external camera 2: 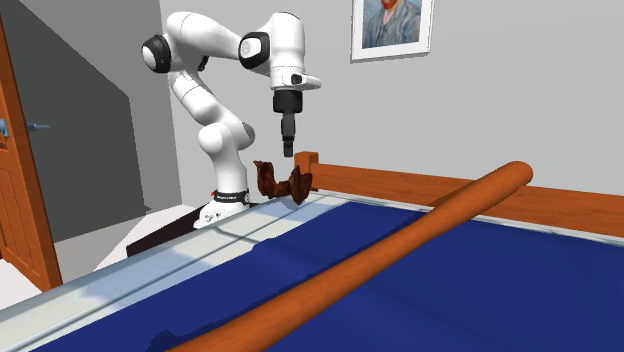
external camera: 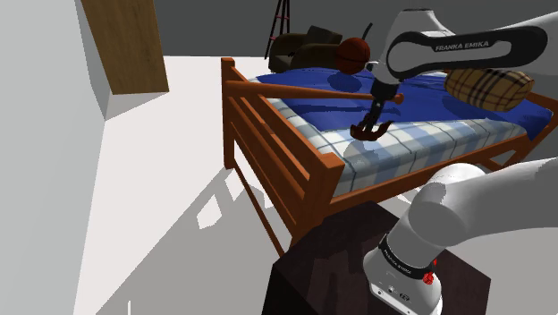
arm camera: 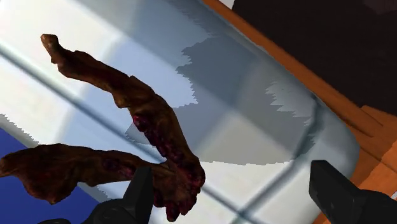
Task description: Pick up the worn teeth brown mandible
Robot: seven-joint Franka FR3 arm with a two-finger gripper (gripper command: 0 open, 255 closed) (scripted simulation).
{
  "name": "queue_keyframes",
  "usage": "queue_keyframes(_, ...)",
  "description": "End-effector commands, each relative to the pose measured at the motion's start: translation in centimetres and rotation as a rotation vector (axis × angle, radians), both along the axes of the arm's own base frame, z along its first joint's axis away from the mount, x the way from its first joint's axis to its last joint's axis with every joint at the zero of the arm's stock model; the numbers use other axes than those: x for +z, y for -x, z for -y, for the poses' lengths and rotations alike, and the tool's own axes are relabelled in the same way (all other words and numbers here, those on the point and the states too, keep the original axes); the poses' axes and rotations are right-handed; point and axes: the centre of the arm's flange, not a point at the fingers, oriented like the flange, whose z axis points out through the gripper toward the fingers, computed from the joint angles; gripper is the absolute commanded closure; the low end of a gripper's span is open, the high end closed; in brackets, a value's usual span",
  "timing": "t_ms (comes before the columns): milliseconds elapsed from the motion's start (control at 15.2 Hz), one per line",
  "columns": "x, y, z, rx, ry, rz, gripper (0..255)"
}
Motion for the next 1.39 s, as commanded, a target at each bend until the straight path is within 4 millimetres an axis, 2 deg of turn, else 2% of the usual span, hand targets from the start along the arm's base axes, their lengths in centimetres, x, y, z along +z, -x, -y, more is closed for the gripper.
queue_keyframes(0,-1.2,-0.2,2.2,0.055,0.01,0.007,0)
queue_keyframes(198,-2.6,-0.7,5.3,0.124,0.022,0.016,0)
queue_keyframes(660,-6.3,-0.7,5.3,0.124,0.022,0.016,0)
queue_keyframes(792,-6.6,-0.7,5.3,0.124,0.022,0.016,0)
queue_keyframes(858,-6.6,-0.6,5.3,0.124,0.022,0.016,255)
queue_keyframes(1320,-6.7,-0.7,5.4,0.124,0.022,0.016,255)
